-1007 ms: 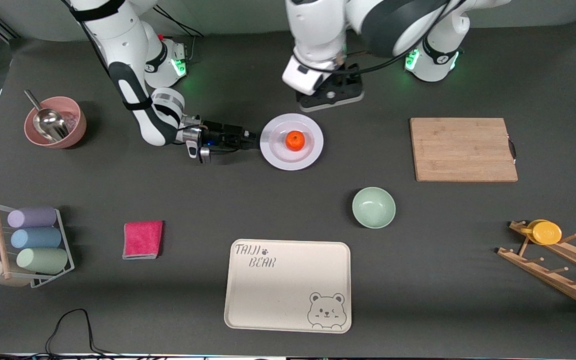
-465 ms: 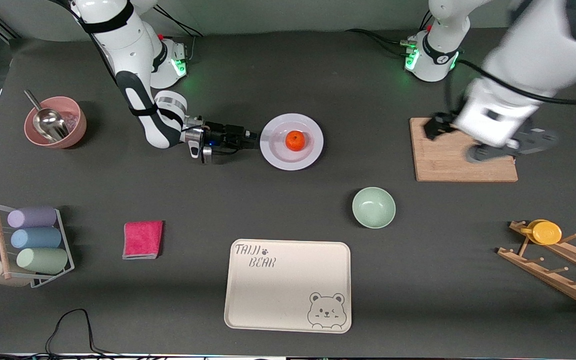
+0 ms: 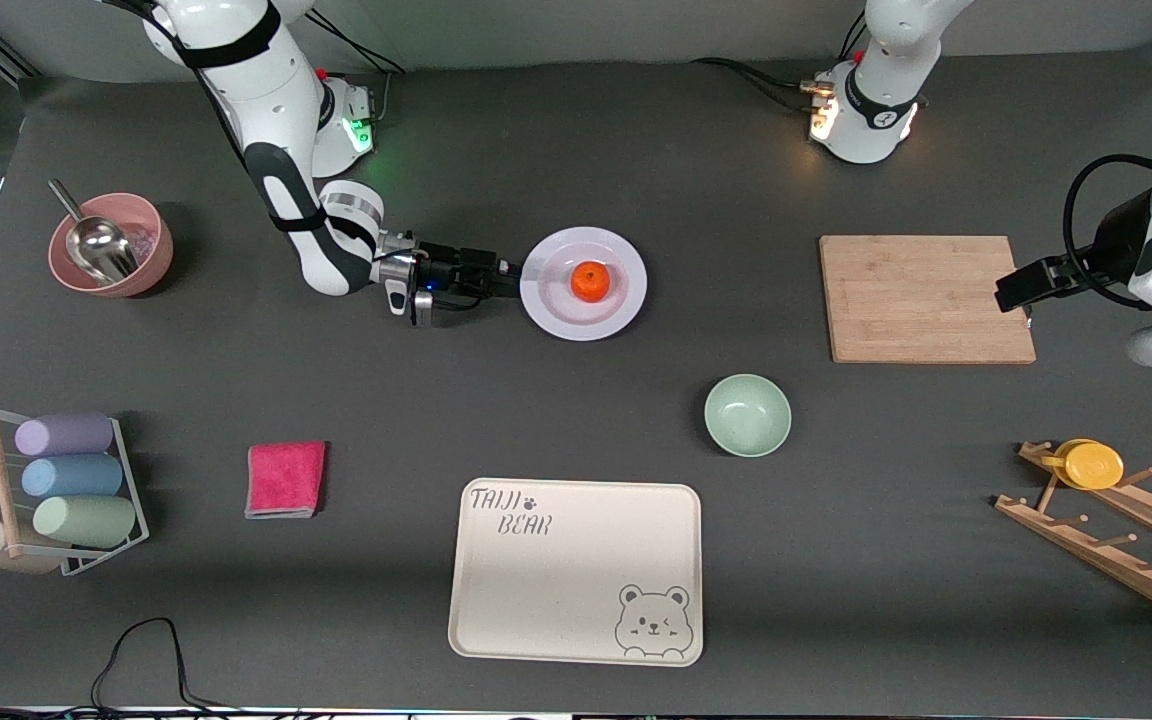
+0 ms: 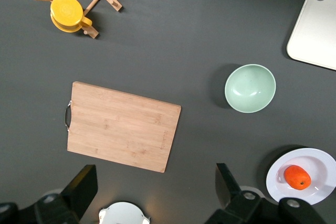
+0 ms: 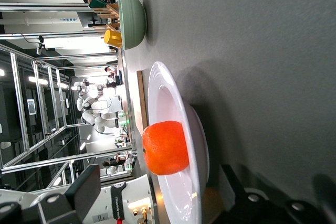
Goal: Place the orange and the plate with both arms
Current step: 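Withdraw the left gripper while the right gripper grips the plate rim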
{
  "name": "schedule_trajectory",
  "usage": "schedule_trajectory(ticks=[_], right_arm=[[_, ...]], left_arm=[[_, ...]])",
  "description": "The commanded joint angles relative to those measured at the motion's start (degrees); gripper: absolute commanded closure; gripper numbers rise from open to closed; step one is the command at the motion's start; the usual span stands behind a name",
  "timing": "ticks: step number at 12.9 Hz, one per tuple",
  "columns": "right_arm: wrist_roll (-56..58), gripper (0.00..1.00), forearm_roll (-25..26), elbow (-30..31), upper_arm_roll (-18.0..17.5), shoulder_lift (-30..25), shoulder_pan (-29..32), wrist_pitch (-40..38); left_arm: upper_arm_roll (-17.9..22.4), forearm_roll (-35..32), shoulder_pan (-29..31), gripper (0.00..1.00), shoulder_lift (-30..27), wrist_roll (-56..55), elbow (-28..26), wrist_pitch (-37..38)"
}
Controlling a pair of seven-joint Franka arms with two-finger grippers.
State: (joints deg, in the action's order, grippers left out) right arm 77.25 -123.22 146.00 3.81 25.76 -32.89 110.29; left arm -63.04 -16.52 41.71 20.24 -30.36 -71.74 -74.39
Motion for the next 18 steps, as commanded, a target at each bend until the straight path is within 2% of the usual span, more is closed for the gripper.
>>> schedule_trajectory(ticks=[1, 2, 5, 7, 8, 10, 14, 16, 17, 18], right_arm=[[2.64, 0.00, -2.55, -1.50, -0.21, 2.01, -1.65, 1.07], [2.73, 0.00, -2.81, -2.20, -0.21, 2.10, -1.65, 1.16], [3.08, 0.03, -4.30, -3.87, -0.30, 3.24, -2.61, 1.25], [3.44, 0.08, -5.01, -4.75, -0.30, 4.21, -3.32, 1.25], [4.13, 0.14, -5.54, -5.28, -0.30, 4.38, -3.58, 1.25], [4.84, 0.26, -5.54, -5.46, -0.30, 4.39, -3.58, 2.03], [10.80, 0.77, -5.28, -5.46, -0.30, 4.56, -3.58, 3.79], [11.87, 0.96, -5.19, -5.46, -0.30, 4.65, -3.58, 3.80], [12.48, 1.00, -5.19, -5.46, -0.30, 4.65, -3.50, 3.80], [12.58, 1.00, -5.10, -5.46, -0.30, 4.65, -3.50, 3.80]], left_arm=[[2.02, 0.61, 0.66, 0.00, -1.60, 3.35, -0.33, -1.98], [7.17, 1.66, -1.09, 0.00, -4.22, 8.33, -0.59, -3.55], [34.65, 13.50, -16.87, 0.00, -13.01, 18.63, -5.68, -10.67], [45.50, 14.24, -25.75, 0.00, -15.13, 23.14, -8.58, -11.04], [50.42, 14.41, -30.32, 0.00, -16.36, 23.32, -10.60, -11.73], [54.94, 14.50, -35.36, 0.00, -18.56, 23.33, -14.64, -13.67], [56.45, 16.96, -37.67, 0.00, -18.31, 24.02, -14.40, -12.10], [56.27, 17.14, -37.67, 0.00, -17.96, 25.78, -14.31, -10.95], [56.27, 17.14, -37.58, 0.00, -17.96, 26.14, -14.31, -10.86], [56.27, 17.05, -37.58, 0.00, -17.87, 27.62, -14.31, -10.78]])
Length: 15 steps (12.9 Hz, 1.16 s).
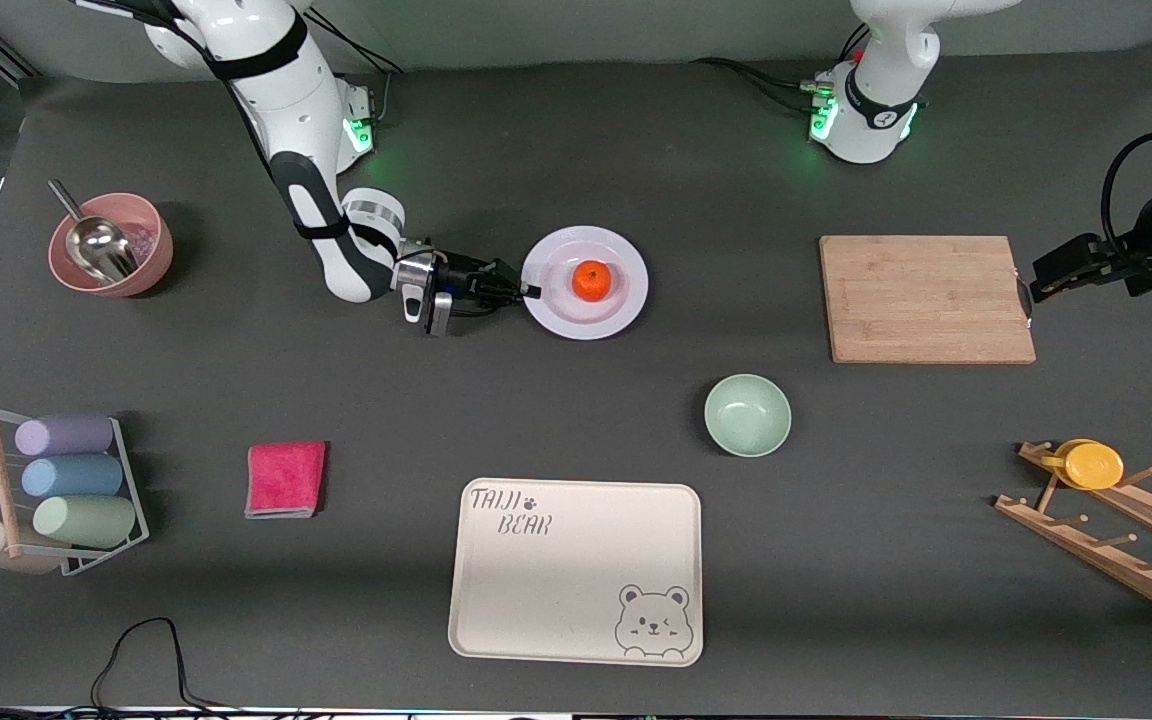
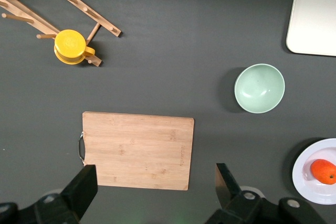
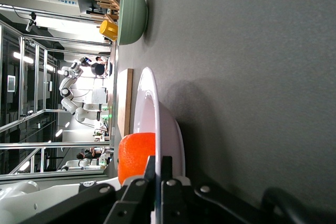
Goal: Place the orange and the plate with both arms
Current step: 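Lift and carry the plate with the right gripper onto the cream tray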
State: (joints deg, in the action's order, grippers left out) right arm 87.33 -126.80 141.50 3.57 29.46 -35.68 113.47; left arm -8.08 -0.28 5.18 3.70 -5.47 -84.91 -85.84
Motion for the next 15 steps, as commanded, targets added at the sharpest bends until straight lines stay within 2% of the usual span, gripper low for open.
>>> schedule_trajectory(ticks=[1, 5, 7, 11, 15], right_arm=[[2.50, 1.00, -1.52, -0.96, -0.05, 0.95, -0.71, 0.61], [1.45, 1.00, -1.60, -0.96, -0.14, 0.69, -0.53, -0.09], [-2.06, 1.00, -1.52, -0.96, -0.14, 0.42, -0.18, -1.40], [-12.51, 1.00, -0.29, -0.96, -0.49, -1.24, 1.31, -5.43], [-16.65, 1.00, 2.26, -1.83, -1.19, -4.31, 4.39, -6.24]], left_arm=[[1.40, 0.72, -1.04, 0.00, -1.33, 4.14, -1.22, 0.76], [1.84, 0.54, -2.09, 0.00, -1.24, 4.16, -1.05, 0.59], [5.34, 0.54, -5.08, 0.00, -1.24, 4.16, -1.05, 0.59], [5.45, 0.63, -5.18, 0.00, -1.33, 4.16, -1.05, 0.76], [5.44, 0.72, -4.91, 0.00, -1.59, 3.98, -0.96, 2.08]])
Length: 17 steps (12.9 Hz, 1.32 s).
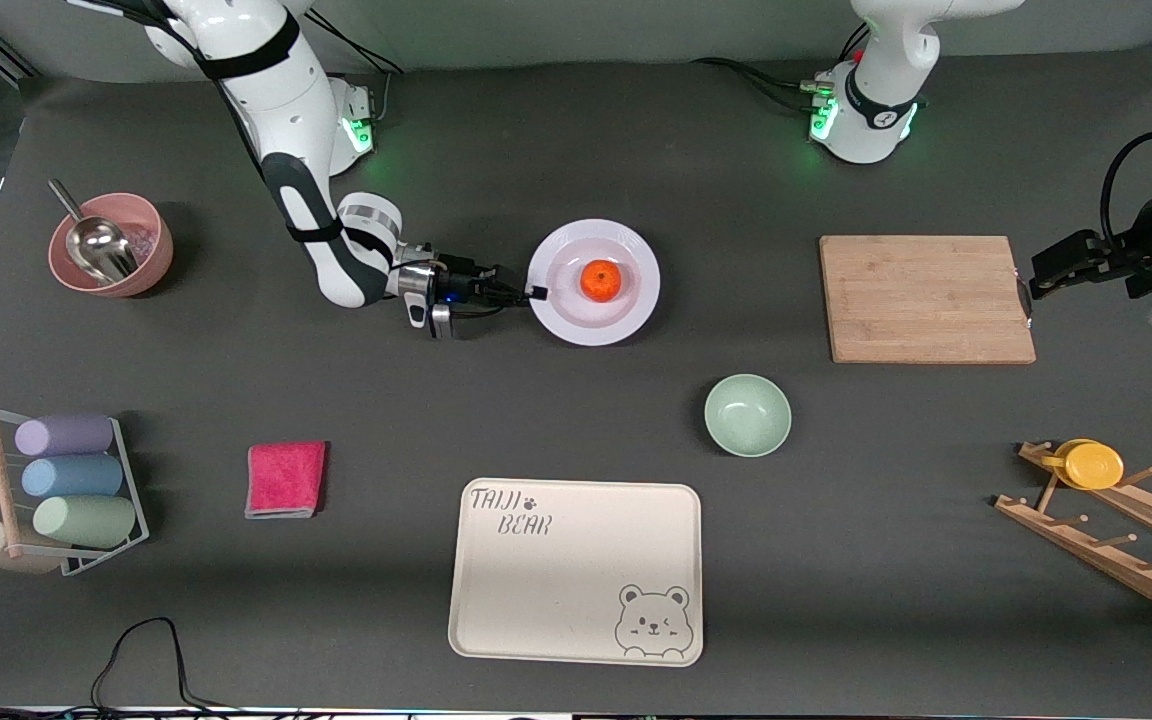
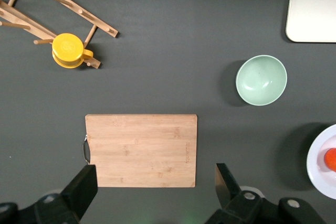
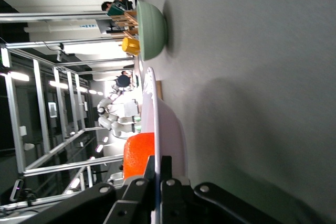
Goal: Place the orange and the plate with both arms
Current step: 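Lift and carry the plate with the right gripper onto the cream tray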
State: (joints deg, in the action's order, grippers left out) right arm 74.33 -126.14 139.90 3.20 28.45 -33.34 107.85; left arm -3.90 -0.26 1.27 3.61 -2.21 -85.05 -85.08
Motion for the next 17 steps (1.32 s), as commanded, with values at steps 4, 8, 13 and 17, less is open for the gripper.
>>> schedule_trajectory(ticks=[4, 8, 13, 17], right_arm=[[-7.26, 1.00, 3.79, -6.81, -0.83, -2.79, 4.15, -0.01], [-14.55, 1.00, 8.97, -17.27, -0.74, 0.28, 8.89, 1.57], [-22.20, 1.00, 13.55, -34.92, -0.65, 10.37, 14.43, 2.89], [-23.09, 1.00, 14.78, -49.60, -0.47, 20.57, 16.37, 4.12]], left_arm=[[1.27, 0.52, -0.91, 0.00, -1.32, 0.98, -0.74, 1.15], [1.00, 0.08, -1.27, 0.00, -1.50, 0.71, -0.74, 1.15], [1.00, 0.00, -1.53, 0.00, -1.32, 0.27, -0.74, 1.06], [0.48, 0.08, -1.53, 0.00, -1.32, 0.01, -0.74, 0.97]])
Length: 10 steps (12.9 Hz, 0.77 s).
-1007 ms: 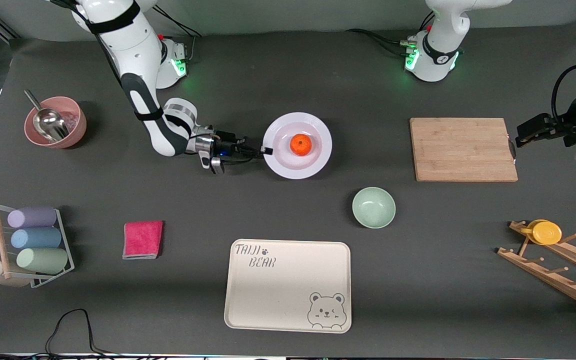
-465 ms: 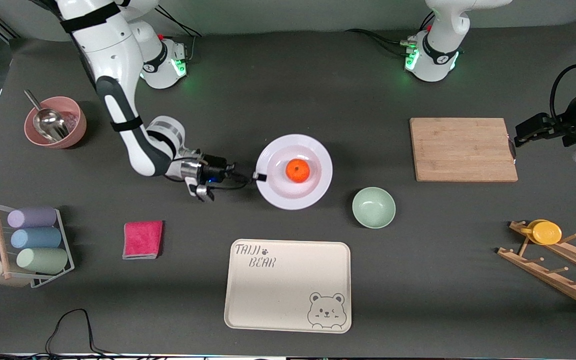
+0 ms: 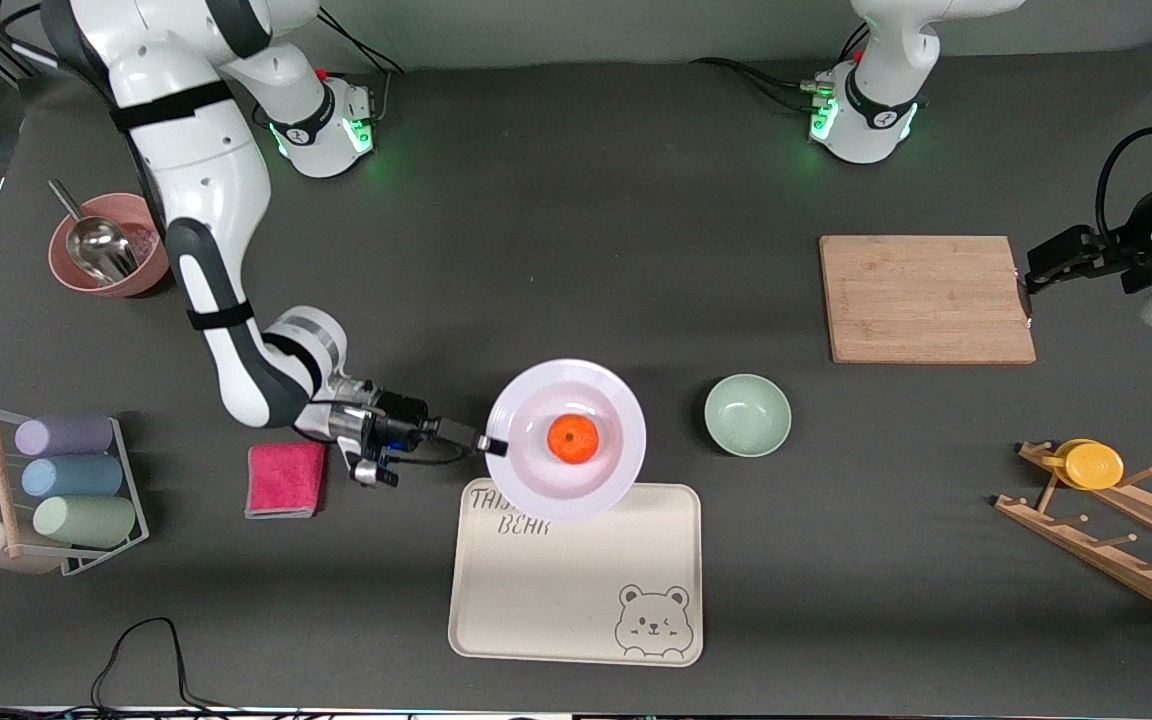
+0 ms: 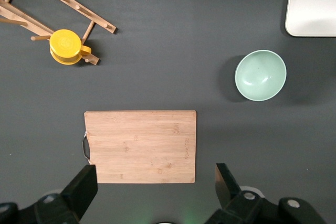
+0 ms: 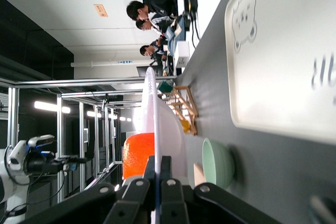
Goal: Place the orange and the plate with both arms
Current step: 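Lift and carry the plate with the right gripper onto the cream tray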
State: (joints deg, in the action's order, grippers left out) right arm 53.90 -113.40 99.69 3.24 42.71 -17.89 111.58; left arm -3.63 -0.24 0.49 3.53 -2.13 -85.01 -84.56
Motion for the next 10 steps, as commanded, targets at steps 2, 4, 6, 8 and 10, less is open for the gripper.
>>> schedule_trajectory(ticks=[2, 4, 6, 8, 10], right_arm=[[-3.53, 1.00, 5.80, -15.55, -0.51, 10.09, 2.16, 3.80], [-5.98, 1.00, 9.84, -20.83, -0.42, 12.91, 2.95, 6.62], [-8.27, 1.00, 10.12, -25.40, -0.51, 15.98, 3.04, 7.43], [-8.37, 1.00, 9.95, -28.57, -0.51, 18.27, 2.95, 7.86], [-8.46, 1.00, 9.86, -30.43, -0.51, 19.34, 2.95, 9.88]], left_arm=[[0.20, 0.06, -0.66, 0.00, -1.33, -0.07, -0.77, 0.45], [0.20, 0.06, -0.66, 0.00, -1.33, -0.07, -0.77, 0.54], [0.20, 0.06, -0.66, 0.00, -1.33, -0.07, -0.77, 0.63], [0.20, 0.06, -0.66, 0.00, -1.33, -0.07, -0.77, 0.71], [0.20, 0.06, -0.66, 0.00, -1.33, -0.07, -0.77, 0.71]])
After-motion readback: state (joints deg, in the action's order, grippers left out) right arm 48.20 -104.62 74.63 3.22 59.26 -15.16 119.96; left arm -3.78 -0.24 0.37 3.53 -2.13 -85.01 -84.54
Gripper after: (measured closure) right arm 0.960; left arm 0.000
